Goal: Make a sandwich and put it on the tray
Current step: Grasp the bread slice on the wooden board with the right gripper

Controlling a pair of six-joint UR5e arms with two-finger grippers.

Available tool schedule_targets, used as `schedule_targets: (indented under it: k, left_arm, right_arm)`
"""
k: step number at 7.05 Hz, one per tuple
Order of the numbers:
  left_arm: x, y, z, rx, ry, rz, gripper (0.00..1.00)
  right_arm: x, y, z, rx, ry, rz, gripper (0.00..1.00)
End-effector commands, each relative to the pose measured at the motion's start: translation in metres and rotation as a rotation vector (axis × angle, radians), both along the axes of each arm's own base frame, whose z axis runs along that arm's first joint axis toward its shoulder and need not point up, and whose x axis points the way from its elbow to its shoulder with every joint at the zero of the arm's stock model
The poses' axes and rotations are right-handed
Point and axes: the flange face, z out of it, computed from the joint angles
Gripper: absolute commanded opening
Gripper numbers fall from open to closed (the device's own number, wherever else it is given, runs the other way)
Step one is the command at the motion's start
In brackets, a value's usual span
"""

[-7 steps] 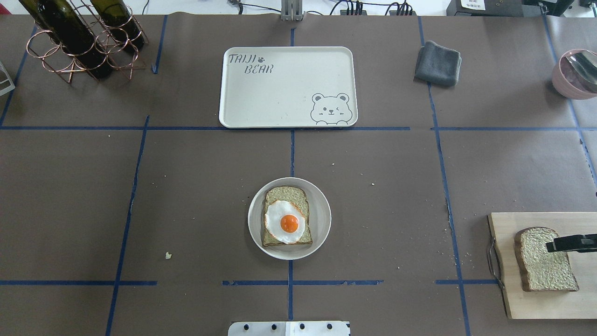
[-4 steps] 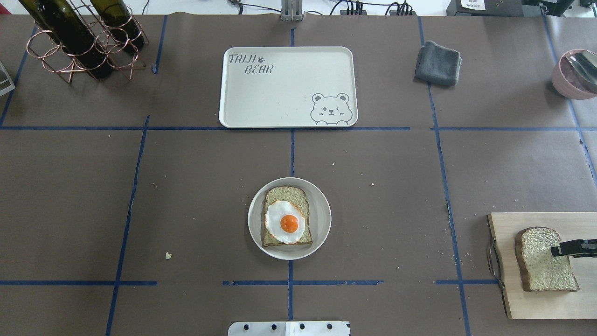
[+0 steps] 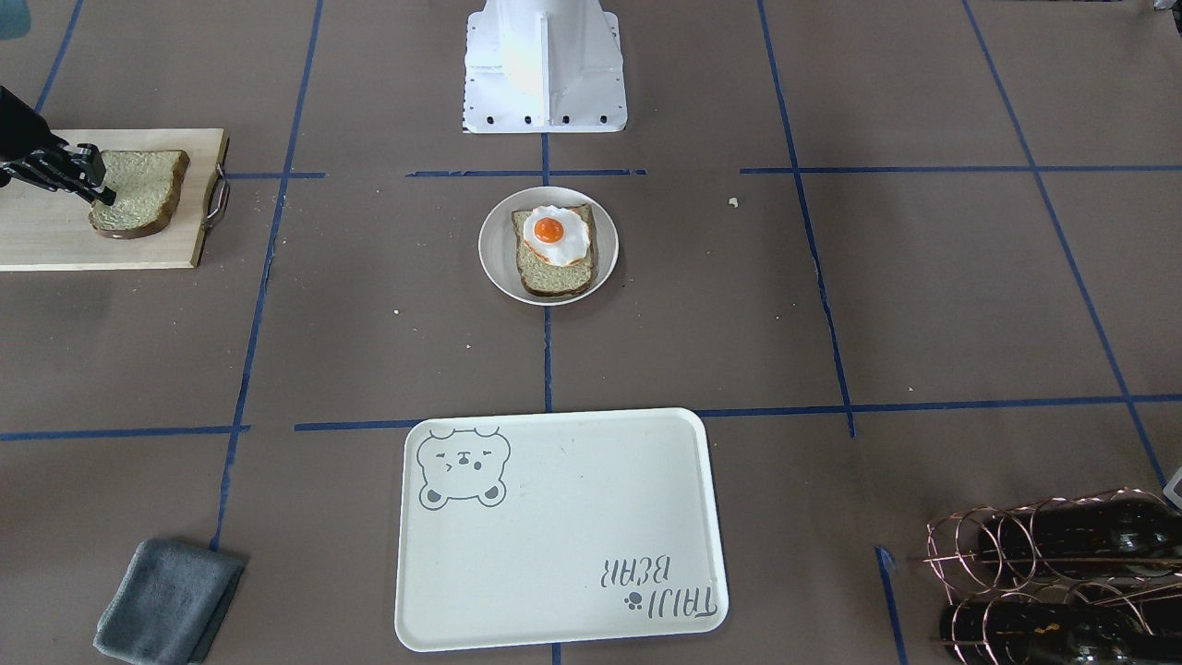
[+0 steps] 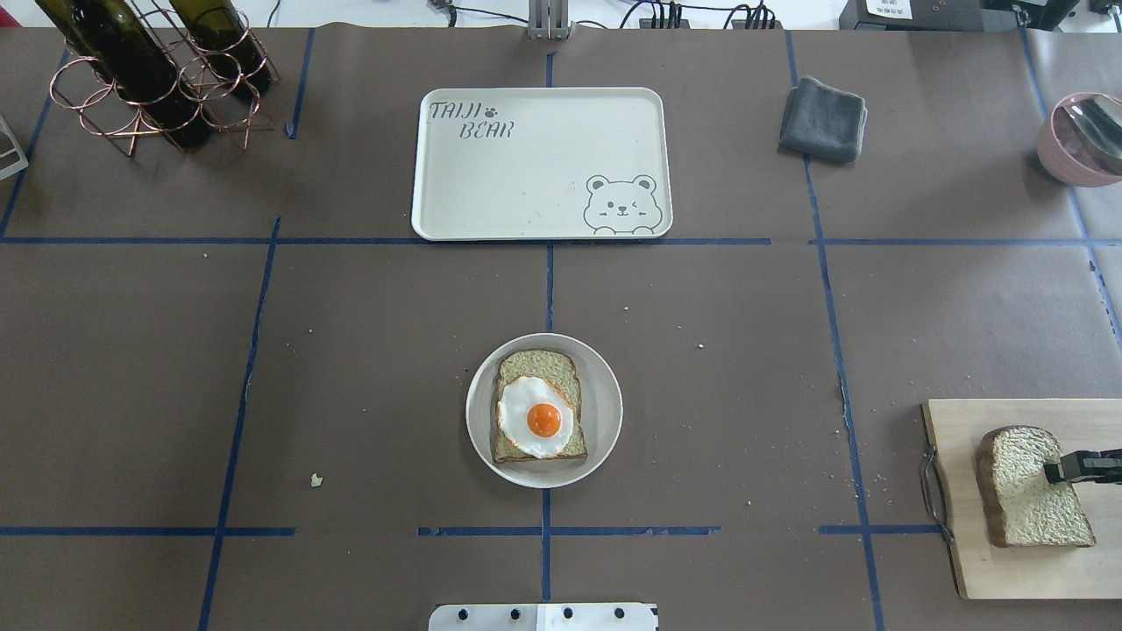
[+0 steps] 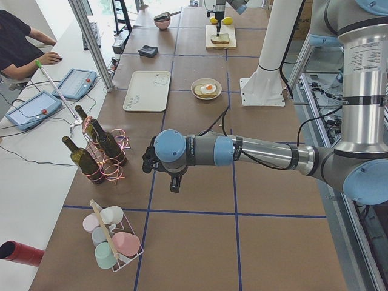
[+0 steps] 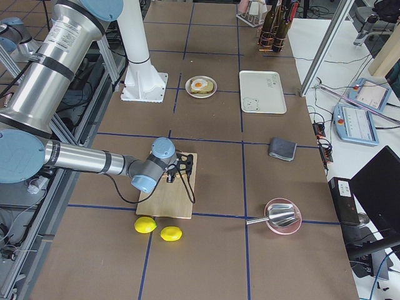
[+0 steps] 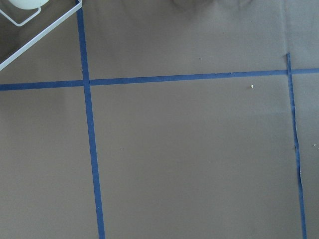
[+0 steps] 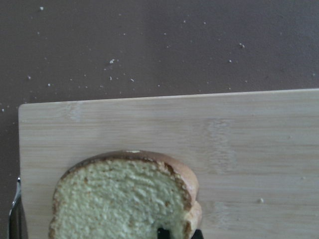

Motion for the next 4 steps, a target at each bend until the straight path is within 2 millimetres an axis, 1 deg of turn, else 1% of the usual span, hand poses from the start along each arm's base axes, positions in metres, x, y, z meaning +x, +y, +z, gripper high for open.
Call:
schedule_targets:
  k: [1, 4]
  left_arm:
    - [0.0000, 0.0000, -0.0006, 0.001, 0.000, 0.000, 1.00]
    - [-0.0007, 0.0008, -0.0005, 0.000, 0.000, -0.002, 1.00]
  right_arm:
    - [-0.0029, -0.0016, -0.0140, 0.018, -0.024, -0.006, 0.00]
    - [-0.0004, 0.0049, -0.0223, 0.042, -0.090, -0.038, 0.00]
